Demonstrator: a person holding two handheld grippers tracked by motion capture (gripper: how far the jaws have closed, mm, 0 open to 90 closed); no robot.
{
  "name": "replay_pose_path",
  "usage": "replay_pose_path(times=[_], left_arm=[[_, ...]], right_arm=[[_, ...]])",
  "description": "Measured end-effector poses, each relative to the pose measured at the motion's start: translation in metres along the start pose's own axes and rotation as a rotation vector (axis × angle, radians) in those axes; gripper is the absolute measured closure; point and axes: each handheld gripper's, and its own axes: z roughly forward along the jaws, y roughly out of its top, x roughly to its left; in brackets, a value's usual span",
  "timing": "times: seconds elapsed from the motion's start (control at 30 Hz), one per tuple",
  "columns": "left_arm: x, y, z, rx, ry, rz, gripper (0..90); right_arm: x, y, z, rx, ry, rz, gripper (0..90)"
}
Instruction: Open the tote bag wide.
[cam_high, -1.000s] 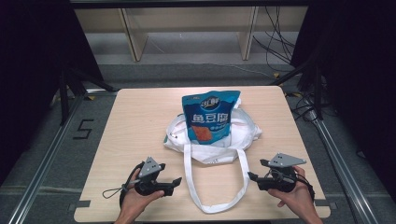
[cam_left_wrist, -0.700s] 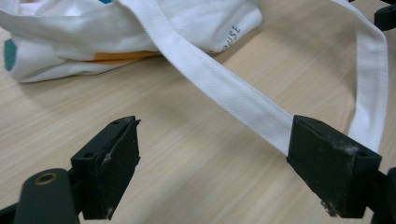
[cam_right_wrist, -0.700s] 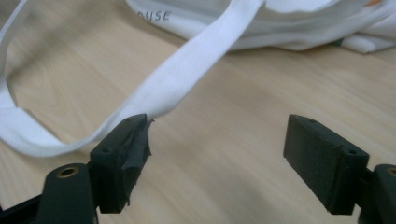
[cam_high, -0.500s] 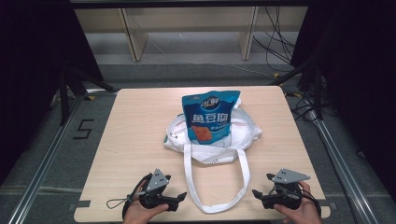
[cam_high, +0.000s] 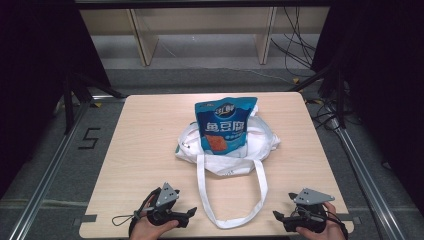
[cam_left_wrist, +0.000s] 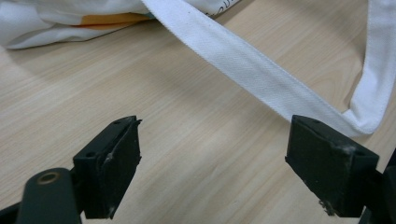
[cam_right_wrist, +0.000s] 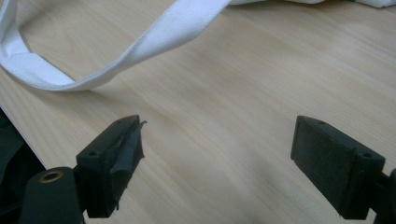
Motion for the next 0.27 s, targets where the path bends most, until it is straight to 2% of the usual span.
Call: replay_pose_path(times=[0.03, 0.07, 0.1, 0.13, 0.17, 0.2, 0.23, 0.27], left_arm=[[0.0001, -0.0003, 0.0007, -0.004, -0.002, -0.019, 16.9], [0.0006, -0.0004, 0.0001, 0.004, 0.003, -0.027, 16.9], [0.0017, 0.0002, -0.0006, 0.005, 0.002, -0.017, 16.9], [0.0005, -0.0008, 0.0004, -0.007, 0.004, -0.051, 16.9], [0.0017, -0.0006, -0.0002, -0.006, 0.007, -0.04, 16.9], [0.0011, -0.0006, -0.0001, -0.011, 0.004, -0.052, 17.0], [0.0008, -0.0005, 0.0, -0.016, 0.005, -0.054, 17.4], [0.0018, -0.0004, -0.0007, -0.006, 0.003, -0.034, 17.4]], right_arm=[[-0.0012, 0.0001, 0.0, 0.001, 0.012, 0.003, 17.5], [-0.0015, -0.0001, -0.0005, -0.002, -0.001, 0.004, 17.5], [-0.0026, -0.0002, -0.0005, -0.004, -0.005, -0.002, 17.5], [-0.003, -0.0002, -0.0005, -0.005, -0.005, 0.002, 17.5], [-0.0032, -0.0002, -0.0008, -0.006, -0.013, 0.004, 17.6], [-0.0038, -0.0003, -0.0005, -0.005, -0.013, -0.001, 17.6], [-0.0042, -0.0002, 0.0002, -0.001, 0.007, 0.006, 17.7], [-0.0051, 0.0001, 0.0, 0.005, 0.017, 0.003, 17.7]])
